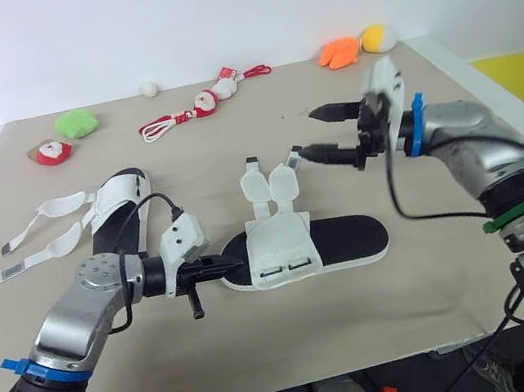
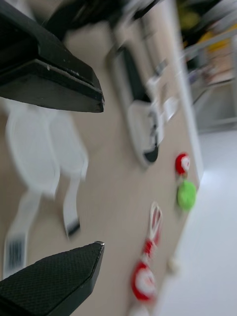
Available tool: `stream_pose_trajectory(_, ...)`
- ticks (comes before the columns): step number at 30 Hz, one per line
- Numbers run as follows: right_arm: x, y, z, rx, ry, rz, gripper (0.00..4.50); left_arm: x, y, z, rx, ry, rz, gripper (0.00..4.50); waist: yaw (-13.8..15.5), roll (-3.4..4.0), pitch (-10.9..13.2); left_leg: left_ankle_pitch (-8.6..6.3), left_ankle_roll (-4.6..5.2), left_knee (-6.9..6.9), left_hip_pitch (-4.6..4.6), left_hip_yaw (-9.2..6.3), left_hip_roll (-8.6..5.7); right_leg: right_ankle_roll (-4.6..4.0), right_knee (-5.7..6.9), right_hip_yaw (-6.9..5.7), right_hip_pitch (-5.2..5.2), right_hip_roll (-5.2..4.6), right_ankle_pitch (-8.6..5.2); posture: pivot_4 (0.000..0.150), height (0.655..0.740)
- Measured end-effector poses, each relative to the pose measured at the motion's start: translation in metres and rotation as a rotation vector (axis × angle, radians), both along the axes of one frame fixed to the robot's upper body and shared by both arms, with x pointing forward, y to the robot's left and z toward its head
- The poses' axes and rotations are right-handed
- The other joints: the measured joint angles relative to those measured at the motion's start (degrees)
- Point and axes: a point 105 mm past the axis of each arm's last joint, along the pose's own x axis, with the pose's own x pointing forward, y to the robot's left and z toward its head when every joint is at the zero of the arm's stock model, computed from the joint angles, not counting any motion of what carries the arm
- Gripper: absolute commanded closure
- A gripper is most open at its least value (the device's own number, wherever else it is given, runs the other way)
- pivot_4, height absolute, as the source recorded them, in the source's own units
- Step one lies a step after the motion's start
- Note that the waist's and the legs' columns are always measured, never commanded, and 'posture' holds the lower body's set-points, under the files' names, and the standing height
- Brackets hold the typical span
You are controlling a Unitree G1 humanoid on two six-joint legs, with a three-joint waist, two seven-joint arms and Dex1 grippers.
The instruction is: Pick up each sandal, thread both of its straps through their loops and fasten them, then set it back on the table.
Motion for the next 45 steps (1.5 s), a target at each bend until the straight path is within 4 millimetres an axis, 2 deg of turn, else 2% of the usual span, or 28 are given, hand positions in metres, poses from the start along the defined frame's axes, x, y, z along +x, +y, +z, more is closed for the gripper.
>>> stream_pose_trajectory(2,0.0,0.0,-0.008,0.029,0.158,-0.037,0.0,0.002,0.0,-0.002,0.01,-0.025,0.004,4.42,-0.02,0.0,0.0,0.0,0.0,0.02,-0.2,0.01,-0.01,0.01,0.0,0.0,-0.18,-0.01,0.01,0.15,0.74)
stream_pose_trajectory(3,0.0,0.0,-0.01,0.029,0.172,-0.04,0.0,0.003,0.0,-0.001,0.01,-0.028,0.004,4.42,-0.01,0.0,0.0,0.0,0.0,0.02,-0.21,0.01,-0.01,0.02,0.0,0.0,-0.19,-0.01,0.02,0.15,0.74)
stream_pose_trajectory(5,0.003,0.003,-0.017,0.095,0.337,-0.088,0.0,0.005,-0.004,-0.001,-0.007,-0.051,0.007,4.42,0.0,0.01,-0.01,0.0,0.0,0.04,-0.29,0.02,-0.03,0.09,-0.03,0.0,-0.2,-0.02,0.05,0.15,0.74)
stream_pose_trajectory(6,0.003,0.003,-0.018,0.102,0.365,-0.096,0.0,0.005,-0.004,-0.001,-0.012,-0.052,0.008,4.42,0.0,0.01,-0.01,0.0,0.0,0.06,-0.34,0.01,-0.04,0.17,-0.04,0.0,-0.23,-0.02,0.1,0.15,0.74)
stream_pose_trajectory(7,0.007,0.004,-0.024,0.142,0.467,-0.143,0.0,0.007,-0.005,-0.001,-0.024,-0.058,0.017,4.42,0.01,0.01,-0.01,0.0,0.0,0.1,-0.41,0.01,-0.04,0.33,-0.06,-0.01,-0.25,-0.02,0.2,0.15,0.74)
stream_pose_trajectory(9,0.008,0.002,-0.028,0.155,0.509,-0.172,0.0,0.008,-0.006,-0.001,-0.029,-0.062,0.021,4.42,0.03,0.01,-0.01,0.0,0.0,0.1,-0.49,0.01,-0.05,0.35,-0.08,0.0,-0.3,-0.03,0.2,0.15,0.74)
stream_pose_trajectory(18,0.039,-0.008,-0.048,0.363,0.815,-0.455,0.0,0.011,-0.006,-0.001,-0.019,-0.095,0.034,4.42,-0.06,0.01,-0.01,0.0,0.01,0.06,-0.62,0.01,-0.06,0.42,-0.15,0.0,-0.42,-0.02,0.24,0.15,0.74)
stream_pose_trajectory(23,0.049,-0.013,-0.059,0.44,0.9,-0.559,0.0,0.012,-0.005,-0.002,-0.01,-0.109,0.037,4.42,-0.2,0.01,-0.01,0.0,0.01,0.06,-0.62,0.01,-0.06,0.43,-0.17,0.01,-0.41,-0.02,0.25,0.15,0.74)
stream_pose_trajectory(28,0.057,-0.017,-0.079,0.482,0.985,-0.663,0.0,0.012,-0.005,-0.002,-0.01,-0.112,0.041,4.42,-0.25,0.01,-0.01,0.0,0.02,0.06,-0.61,0.01,-0.06,0.43,-0.18,0.01,-0.41,-0.02,0.25,0.15,0.74)
stream_pose_trajectory(38,0.067,0.019,-0.087,0.554,1.047,-0.633,0.0,0.011,-0.003,-0.003,-0.004,-0.107,0.049,4.42,-0.45,0.02,-0.02,-0.01,0.03,0.03,-0.59,0.01,-0.02,0.44,-0.2,0.0,-0.39,0.03,0.25,0.15,0.74)
stream_pose_trajectory(45,0.074,0.029,-0.088,0.606,1.04,-0.651,0.0,0.01,-0.001,-0.007,-0.015,-0.11,0.064,4.42,-0.49,0.04,-0.06,-0.01,0.04,0.02,-0.51,0.0,0.01,0.44,-0.21,0.0,-0.33,0.07,0.25,0.15,0.74)
